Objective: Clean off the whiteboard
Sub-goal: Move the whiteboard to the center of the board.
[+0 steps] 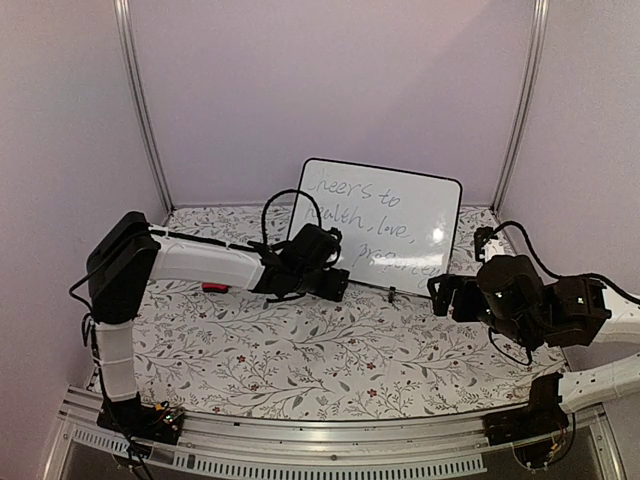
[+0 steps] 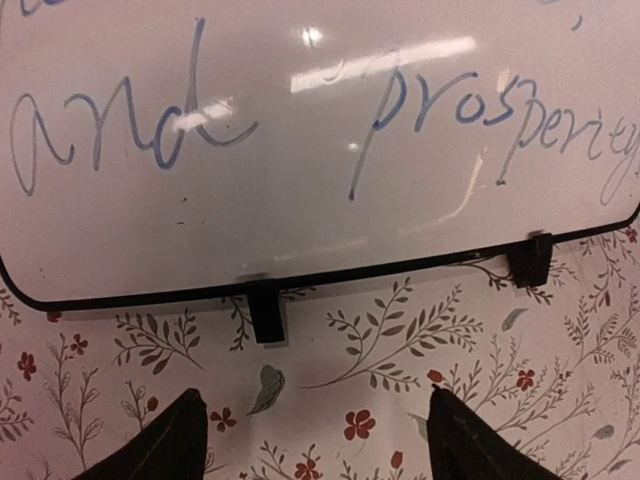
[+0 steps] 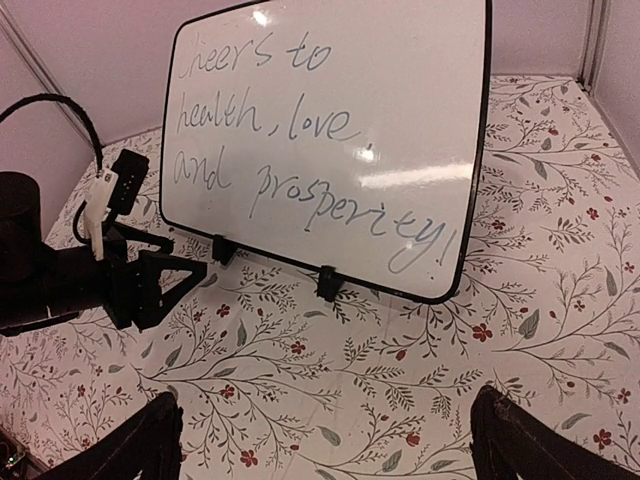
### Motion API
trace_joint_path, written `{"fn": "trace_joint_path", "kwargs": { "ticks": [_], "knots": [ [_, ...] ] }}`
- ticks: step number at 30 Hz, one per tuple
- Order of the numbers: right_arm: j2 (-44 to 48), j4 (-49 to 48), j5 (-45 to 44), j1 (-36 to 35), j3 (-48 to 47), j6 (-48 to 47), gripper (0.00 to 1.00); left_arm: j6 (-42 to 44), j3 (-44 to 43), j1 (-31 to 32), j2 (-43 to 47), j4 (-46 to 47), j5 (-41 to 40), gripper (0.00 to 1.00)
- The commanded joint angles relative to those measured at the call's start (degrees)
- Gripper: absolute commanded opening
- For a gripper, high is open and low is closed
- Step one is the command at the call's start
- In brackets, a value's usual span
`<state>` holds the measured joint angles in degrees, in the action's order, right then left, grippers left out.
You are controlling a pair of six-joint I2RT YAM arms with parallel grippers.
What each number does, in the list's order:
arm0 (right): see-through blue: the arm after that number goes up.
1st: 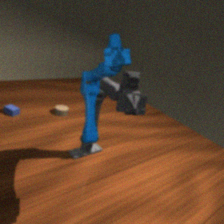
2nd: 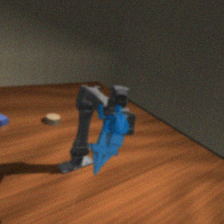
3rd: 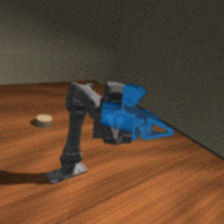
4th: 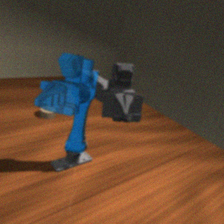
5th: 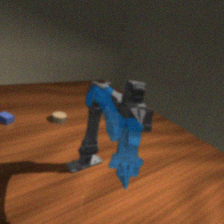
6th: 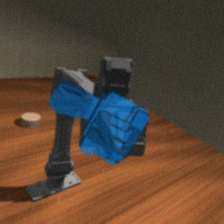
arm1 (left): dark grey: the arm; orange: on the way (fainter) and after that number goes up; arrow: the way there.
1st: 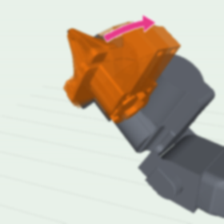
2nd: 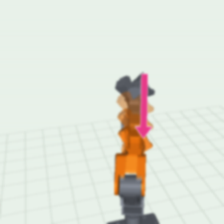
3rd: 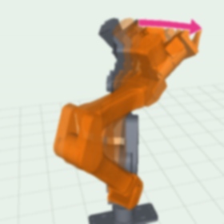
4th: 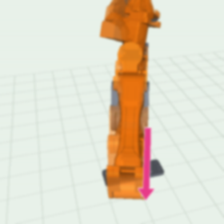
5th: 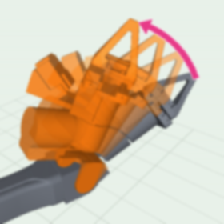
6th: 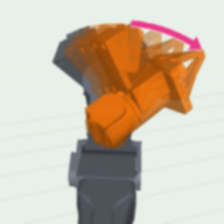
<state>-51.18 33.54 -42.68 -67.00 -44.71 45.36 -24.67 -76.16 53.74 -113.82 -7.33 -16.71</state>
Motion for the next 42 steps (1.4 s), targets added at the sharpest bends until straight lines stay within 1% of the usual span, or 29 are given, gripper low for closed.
{"fn": "trace_joint_path", "kwargs": {
  "ticks": [1, 6, 13, 18, 21, 23, 25, 26, 28, 29, 39, 42],
  "knots": [
    [0.37, 0.78, -0.07, 0.12, 0.50, 0.22, 0.99, -2.28, -2.17, -0.05, -2.48, 2.25, 2.02, 0.71],
    [0.29, 0.20, -0.16, 0.12, 0.56, -0.32, 0.99, -3.00, -3.62, -0.50, -5.19, 1.33, -0.37, 0.68],
    [-0.62, -0.44, 0.71, 0.16, 1.03, 0.13, 0.99, -2.80, -2.85, -1.63, -6.42, 5.54, -0.03, 0.66],
    [-1.33, -0.58, 1.54, 0.12, 0.62, 0.11, 0.99, -2.02, -3.71, -2.36, -7.99, 6.33, -0.99, 0.64],
    [-1.34, -0.64, 1.69, 0.12, 0.26, 0.01, 0.99, -1.79, -4.15, -2.92, -9.28, 6.39, -0.46, 0.60],
    [-1.39, -0.62, 1.84, 0.12, 0.15, -0.10, 0.99, -1.62, -4.18, -3.23, -9.83, 8.65, -0.74, 0.59],
    [-1.42, -0.66, 2.00, 0.12, 0.06, -0.13, 0.99, -1.34, -4.37, -3.58, -10.37, 9.60, -0.71, 0.56],
    [-1.46, -0.65, 2.14, 0.12, 0.10, -0.11, 0.99, -1.19, -4.55, -3.77, -10.63, 9.77, -0.72, 0.54],
    [-1.63, -0.67, 2.41, 0.12, 0.14, -0.12, 0.99, -0.93, -4.83, -4.21, -10.97, 10.19, -0.62, 0.46],
    [-1.75, -0.66, 2.54, 0.12, 0.15, -0.03, 0.99, -0.84, -4.91, -4.35, -11.05, 10.39, -0.68, 0.44],
    [-2.92, -1.02, 3.55, 0.12, 0.07, 0.21, 0.99, 1.12, -5.58, -4.82, -12.50, 12.20, 0.18, 0.44],
    [-2.95, -1.02, 3.39, 0.12, 0.06, 0.08, 0.99, 1.05, -5.60, -4.92, -12.99, 12.16, 0.48, 0.39]
  ]
}}
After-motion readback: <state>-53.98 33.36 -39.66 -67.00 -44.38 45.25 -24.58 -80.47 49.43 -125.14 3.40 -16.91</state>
